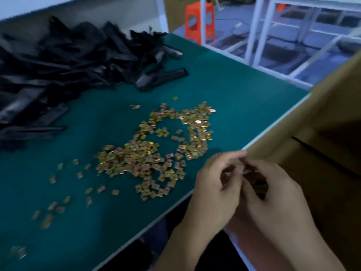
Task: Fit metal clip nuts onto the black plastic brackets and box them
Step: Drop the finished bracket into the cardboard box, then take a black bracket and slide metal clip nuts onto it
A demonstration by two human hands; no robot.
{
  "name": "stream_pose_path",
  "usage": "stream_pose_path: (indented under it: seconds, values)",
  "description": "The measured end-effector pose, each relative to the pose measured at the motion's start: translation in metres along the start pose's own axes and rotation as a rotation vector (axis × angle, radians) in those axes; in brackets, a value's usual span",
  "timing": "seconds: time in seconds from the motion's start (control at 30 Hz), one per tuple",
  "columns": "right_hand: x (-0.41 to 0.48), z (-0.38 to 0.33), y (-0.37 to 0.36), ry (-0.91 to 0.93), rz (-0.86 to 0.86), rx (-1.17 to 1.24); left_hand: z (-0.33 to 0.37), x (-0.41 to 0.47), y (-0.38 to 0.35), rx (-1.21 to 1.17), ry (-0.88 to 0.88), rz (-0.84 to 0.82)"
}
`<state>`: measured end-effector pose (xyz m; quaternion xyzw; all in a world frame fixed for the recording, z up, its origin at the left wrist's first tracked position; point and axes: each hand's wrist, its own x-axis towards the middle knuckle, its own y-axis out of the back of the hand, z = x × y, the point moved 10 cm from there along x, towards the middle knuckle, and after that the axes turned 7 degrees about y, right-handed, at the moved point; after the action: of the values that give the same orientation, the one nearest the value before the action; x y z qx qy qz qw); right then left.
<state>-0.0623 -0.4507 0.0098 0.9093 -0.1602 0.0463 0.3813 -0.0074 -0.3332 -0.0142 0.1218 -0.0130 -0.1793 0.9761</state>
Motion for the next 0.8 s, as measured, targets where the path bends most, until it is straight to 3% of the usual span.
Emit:
stream_pose_path:
  seconds: [0.4,0.63,0.8]
  values:
    - [-0.006,-0.219,-0.216,0.509,-0.453,0.247,-0.037,-0.117,0.273,0.07,0.108,0.906]
    - [-0.038,-0.305,-0.321,0.613,-0.633,0.221,-0.075,-0.185,0.384,0.188,0.273,1.169]
    - [-0.007,-0.342,-0.38,0.57,-0.653,0.241,-0.09,-0.147,0.442,0.321,0.374,1.093]
